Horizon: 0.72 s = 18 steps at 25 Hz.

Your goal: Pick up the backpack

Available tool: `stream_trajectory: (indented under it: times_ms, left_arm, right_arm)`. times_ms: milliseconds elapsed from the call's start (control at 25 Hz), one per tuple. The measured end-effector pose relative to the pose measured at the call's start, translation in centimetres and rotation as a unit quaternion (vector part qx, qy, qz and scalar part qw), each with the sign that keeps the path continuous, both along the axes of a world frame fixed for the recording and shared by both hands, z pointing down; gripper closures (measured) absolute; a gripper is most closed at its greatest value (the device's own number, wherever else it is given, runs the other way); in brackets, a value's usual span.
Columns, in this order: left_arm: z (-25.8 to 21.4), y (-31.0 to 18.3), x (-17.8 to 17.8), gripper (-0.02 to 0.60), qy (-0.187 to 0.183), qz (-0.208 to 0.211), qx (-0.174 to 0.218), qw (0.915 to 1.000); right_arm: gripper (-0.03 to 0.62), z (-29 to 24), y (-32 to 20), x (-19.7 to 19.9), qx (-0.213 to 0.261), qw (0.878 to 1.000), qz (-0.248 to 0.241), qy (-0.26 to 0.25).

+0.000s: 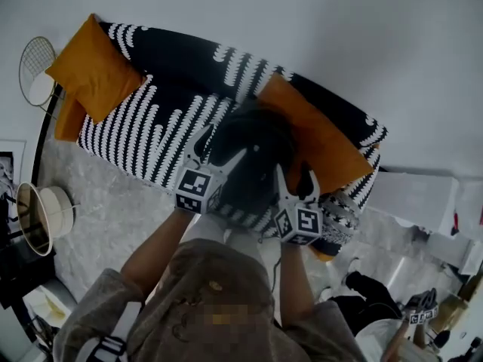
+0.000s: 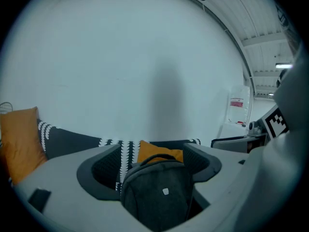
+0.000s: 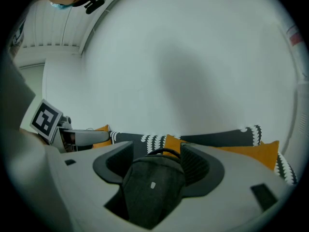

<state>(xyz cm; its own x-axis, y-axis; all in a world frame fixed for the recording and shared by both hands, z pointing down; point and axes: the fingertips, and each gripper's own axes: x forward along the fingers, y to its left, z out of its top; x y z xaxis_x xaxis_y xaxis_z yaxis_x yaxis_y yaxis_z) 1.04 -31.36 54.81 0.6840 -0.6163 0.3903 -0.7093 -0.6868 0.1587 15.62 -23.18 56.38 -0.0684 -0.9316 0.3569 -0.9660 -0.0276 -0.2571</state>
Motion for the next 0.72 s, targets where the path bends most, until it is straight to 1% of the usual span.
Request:
stream_trajectory:
  times_ms: [280, 360, 480, 560, 720]
  left_arm:
    - [8.2, -2.2, 1.2, 0.184, -0.015, 0.007, -0.014, 0.9998]
    - [10.4, -2.6, 1.1, 0.184, -0.021, 0.01, -0.03, 0.9993]
    - [13.8, -2.6, 0.9, 0.184, -0.045, 0.014, -0.059, 0.9971]
    - [16.4, -2.9, 0.8, 0.184, -0.058, 0.015, -0.069, 0.9959]
    - [20.5, -3.0, 0.5, 0.184, -0.07, 0.013, -0.086, 0.9938]
  right_arm:
    - [0.301, 8.2, -0.6, 2.8, -0.054, 0.998, 0.022, -0.014]
    - [0.301, 10.3, -0.8, 2.9, -0.063, 0.998, 0.023, -0.016]
    - [0.301, 13.2, -0.7, 3.0, -0.075, 0.997, 0.024, -0.016]
    - [0.301, 15.3, -0.7, 3.3, -0.084, 0.996, 0.024, -0.02]
    - [0.296, 18.8, -0.2, 3.6, -0.107, 0.993, 0.029, -0.026]
